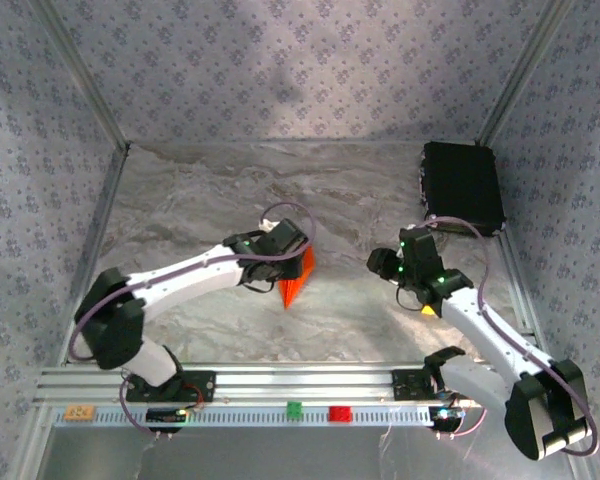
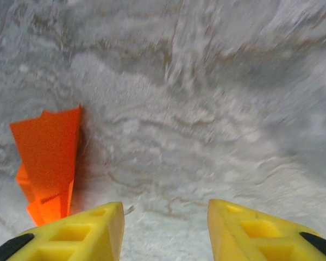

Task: Fold a paper plane with a square sheet of paper (pick it up from the middle)
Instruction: Reset both arms

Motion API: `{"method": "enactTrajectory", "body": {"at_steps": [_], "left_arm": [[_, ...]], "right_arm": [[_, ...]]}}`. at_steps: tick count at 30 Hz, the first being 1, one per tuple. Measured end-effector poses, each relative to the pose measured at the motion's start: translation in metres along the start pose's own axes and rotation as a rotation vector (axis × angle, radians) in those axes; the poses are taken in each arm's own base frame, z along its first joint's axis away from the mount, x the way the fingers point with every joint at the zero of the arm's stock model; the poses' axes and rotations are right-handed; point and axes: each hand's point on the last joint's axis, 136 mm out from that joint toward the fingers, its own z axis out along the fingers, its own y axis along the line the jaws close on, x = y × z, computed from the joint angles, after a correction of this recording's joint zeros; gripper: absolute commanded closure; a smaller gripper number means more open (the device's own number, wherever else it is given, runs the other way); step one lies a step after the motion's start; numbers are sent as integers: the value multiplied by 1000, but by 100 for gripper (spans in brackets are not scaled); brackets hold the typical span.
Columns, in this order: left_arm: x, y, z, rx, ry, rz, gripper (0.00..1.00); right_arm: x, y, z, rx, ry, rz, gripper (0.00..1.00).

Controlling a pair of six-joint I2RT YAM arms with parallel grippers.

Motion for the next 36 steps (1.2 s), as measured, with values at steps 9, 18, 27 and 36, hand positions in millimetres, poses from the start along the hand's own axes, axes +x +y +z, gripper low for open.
{"method": "enactTrajectory", "body": {"at_steps": [9, 18, 27, 36], "left_arm": [[-46, 96, -28, -93, -181, -120, 24], [-82, 195, -25, -279, -278, -234, 2], [-104, 275, -29, -492, -385, -209, 1], [-115, 289, 4, -457, -444, -67, 1]], "right_arm": [[-53, -44, -24, 304, -279, -196, 44], [-82, -83, 24, 505, -297, -449, 40], [-91, -79, 77, 448, -349, -731, 39], [-100, -90, 62, 277, -428, -704, 37]]}}
